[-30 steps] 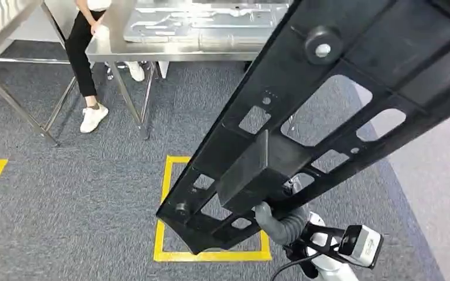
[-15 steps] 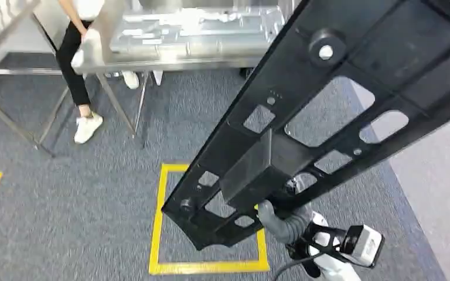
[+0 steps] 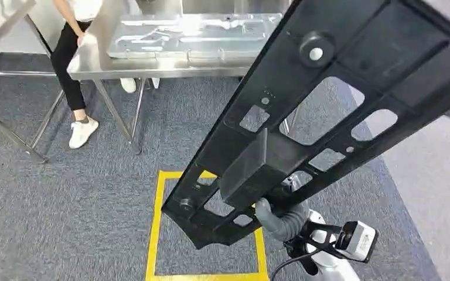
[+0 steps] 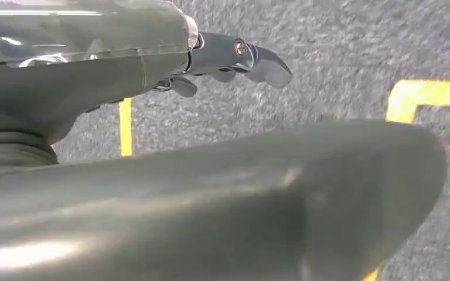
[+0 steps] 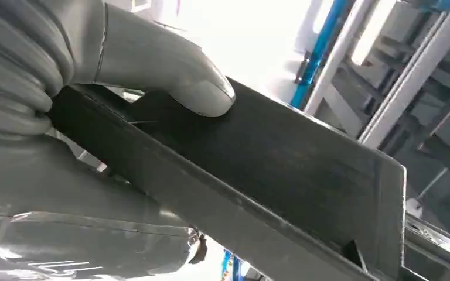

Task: Take the parts from the cabinet and place them on the table.

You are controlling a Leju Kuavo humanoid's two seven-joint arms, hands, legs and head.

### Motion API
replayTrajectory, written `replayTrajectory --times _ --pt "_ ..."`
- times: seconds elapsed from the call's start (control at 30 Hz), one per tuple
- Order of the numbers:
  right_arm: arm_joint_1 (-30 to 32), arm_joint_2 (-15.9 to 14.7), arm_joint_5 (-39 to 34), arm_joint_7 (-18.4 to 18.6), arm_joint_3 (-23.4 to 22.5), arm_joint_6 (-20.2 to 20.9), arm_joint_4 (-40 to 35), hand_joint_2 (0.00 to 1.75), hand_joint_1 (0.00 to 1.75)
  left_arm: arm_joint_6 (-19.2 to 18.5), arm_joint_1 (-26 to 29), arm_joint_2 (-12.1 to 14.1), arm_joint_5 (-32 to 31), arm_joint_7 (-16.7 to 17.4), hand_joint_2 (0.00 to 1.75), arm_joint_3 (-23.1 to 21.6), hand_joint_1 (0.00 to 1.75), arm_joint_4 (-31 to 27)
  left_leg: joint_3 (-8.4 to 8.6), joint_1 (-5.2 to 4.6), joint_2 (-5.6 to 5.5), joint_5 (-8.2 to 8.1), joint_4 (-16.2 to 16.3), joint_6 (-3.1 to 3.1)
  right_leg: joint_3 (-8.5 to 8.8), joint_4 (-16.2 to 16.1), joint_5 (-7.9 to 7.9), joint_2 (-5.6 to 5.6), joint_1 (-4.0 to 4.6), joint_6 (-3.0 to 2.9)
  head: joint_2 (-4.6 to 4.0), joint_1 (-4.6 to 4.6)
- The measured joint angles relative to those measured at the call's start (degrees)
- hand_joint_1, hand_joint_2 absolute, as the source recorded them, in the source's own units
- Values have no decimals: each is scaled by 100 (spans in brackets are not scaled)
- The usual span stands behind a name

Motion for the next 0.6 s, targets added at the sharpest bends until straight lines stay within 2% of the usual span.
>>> replayTrajectory --times 0.07,0.1,0.13,0.17,0.2,0.23,0.27,0.3,0.33,0.37,0.4,0.43,0.47,0.5,0.53,0.6 --pt "3 0 29 48 0 -39 11 175 175 0 -7 0 13 0 0 15 0 0 55 2 -1 -61 0 16 -552 820 -321 -1 -47 78 0 -2" --pt "14 0 68 101 0 -66 24 175 175 0 1 0 20 0 0 20 0 0 90 2 -3 -100 1 12 -784 1100 -453 -3 -65 117 0 -2" --pt "23 -2 116 129 0 -105 46 175 175 0 13 0 22 -2 0 22 0 0 140 7 -7 -145 1 3 -924 1171 -468 -5 -86 125 0 -2" --pt "22 -4 145 164 0 -131 66 175 175 0 16 0 26 0 0 24 0 0 203 13 -20 -192 1 -12 -930 993 -346 -8 -104 142 0 -2" --pt "18 -4 181 184 2 -159 87 175 175 -9 22 -4 26 0 0 24 0 0 278 23 -81 -242 2 -39 -828 607 -76 -5 -119 157 0 -2" --pt "18 -4 210 188 2 -188 105 175 175 -17 15 -13 26 0 0 26 0 0 359 31 -103 -297 2 -71 -663 106 301 15 -130 173 0 -2" --pt "18 -7 223 175 2 -212 127 175 175 -22 8 -17 26 -2 0 26 0 0 372 36 -103 -348 -2 -84 -520 -345 680 44 -134 150 0 0" --pt "21 -13 215 140 2 -218 157 175 175 -22 -11 -22 24 0 0 24 0 0 460 30 -114 -399 41 -113 -521 -495 689 43 -109 96 0 -2" --pt "14 -15 206 125 11 -223 182 175 175 -22 -16 -22 24 -9 0 26 0 0 449 26 -134 -429 -6 -153 -505 -491 562 9 -78 22 0 0" --pt "17 -20 195 90 9 -225 188 175 175 -22 -6 -22 24 -11 0 26 0 0 477 29 -138 -432 -29 -194 -480 -532 651 16 -69 -28 0 0" --pt "13 -22 166 54 11 -223 190 175 175 -22 17 -22 24 -13 0 26 0 0 491 23 -137 -361 47 -243 -450 -548 663 25 -79 -74 0 -4" --pt "11 -20 164 35 11 -225 188 175 175 -22 18 -20 22 -11 0 26 0 0 528 24 -135 -390 67 -269 -367 -564 659 33 -88 -120 0 -4" --pt "15 -22 169 11 11 -225 188 175 175 -22 10 -11 22 -13 0 28 0 0 492 52 -101 -445 189 -271 -298 -608 644 23 -94 -144 0 -2" --pt "7 -22 177 -13 7 -232 186 175 175 -22 -9 -13 22 -15 0 26 0 0 312 49 -82 -495 502 -272 -259 -609 620 13 -96 -176 0 -6" --pt "3 -22 182 -18 7 -236 186 175 175 -22 -21 -15 22 -15 0 26 0 0 55 55 -77 -623 904 -296 -235 -609 586 8 -92 -200 0 -2" --pt "29 -22 223 -17 9 -238 184 175 175 -22 3 -22 20 -15 0 28 0 0 -477 60 -66 -1033 1662 -340 -176 -608 502 9 -80 -212 0 -4"
